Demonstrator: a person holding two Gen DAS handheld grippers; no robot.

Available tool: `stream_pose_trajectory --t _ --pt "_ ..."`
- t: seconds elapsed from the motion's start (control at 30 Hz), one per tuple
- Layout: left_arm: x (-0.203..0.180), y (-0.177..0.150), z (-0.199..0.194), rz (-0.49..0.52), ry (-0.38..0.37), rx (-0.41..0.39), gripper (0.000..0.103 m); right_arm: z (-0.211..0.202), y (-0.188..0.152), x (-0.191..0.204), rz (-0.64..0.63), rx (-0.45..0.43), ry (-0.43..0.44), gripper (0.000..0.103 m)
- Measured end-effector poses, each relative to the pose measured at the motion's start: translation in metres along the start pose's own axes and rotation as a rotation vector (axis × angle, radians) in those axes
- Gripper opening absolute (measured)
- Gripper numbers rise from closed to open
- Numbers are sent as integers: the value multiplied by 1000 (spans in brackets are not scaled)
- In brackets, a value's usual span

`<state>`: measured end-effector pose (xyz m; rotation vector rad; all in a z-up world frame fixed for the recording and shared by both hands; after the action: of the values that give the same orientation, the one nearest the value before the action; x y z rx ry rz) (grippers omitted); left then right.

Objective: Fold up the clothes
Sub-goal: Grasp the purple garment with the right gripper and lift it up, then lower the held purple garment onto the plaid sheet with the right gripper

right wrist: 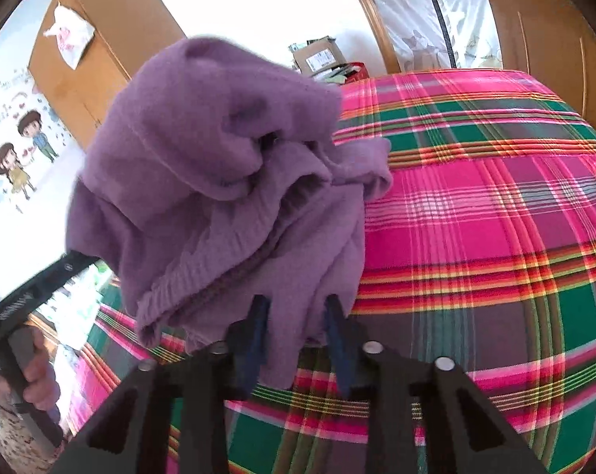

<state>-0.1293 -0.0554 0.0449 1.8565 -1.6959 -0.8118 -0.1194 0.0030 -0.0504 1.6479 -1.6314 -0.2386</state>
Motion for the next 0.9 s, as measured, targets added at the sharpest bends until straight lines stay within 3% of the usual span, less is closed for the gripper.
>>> stream_pose_trajectory --t 0.33,0.5,0.57,0.67,0.9 --pt "-1 -23 -31 52 88 -89 76 -1 1 -4 28 -22 17 25" --pt "7 -35 -27 11 70 -42 76 -16 2 6 -2 -77 36 23" --pt "-1 -38 -32 19 22 -51 76 -18 2 9 -7 -82 40 23" --pt "-21 -43 -40 89 -46 -74 76 -21 2 10 -4 -90 53 22" --pt "-53 -51 -20 217 -42 -43 76 -18 2 5 16 -84 61 21"
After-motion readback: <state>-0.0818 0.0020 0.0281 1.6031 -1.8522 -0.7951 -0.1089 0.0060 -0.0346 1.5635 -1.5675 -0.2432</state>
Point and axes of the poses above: each gripper's, at about its wrist camera, not at the fingertips, and z roughly the way its jaws point, x to its left, y to its top, the point moved 5 cm from there along z, roughly the way its jaws point, and after that the axes turned 4 degrees about -z, right-handed, at the moved point
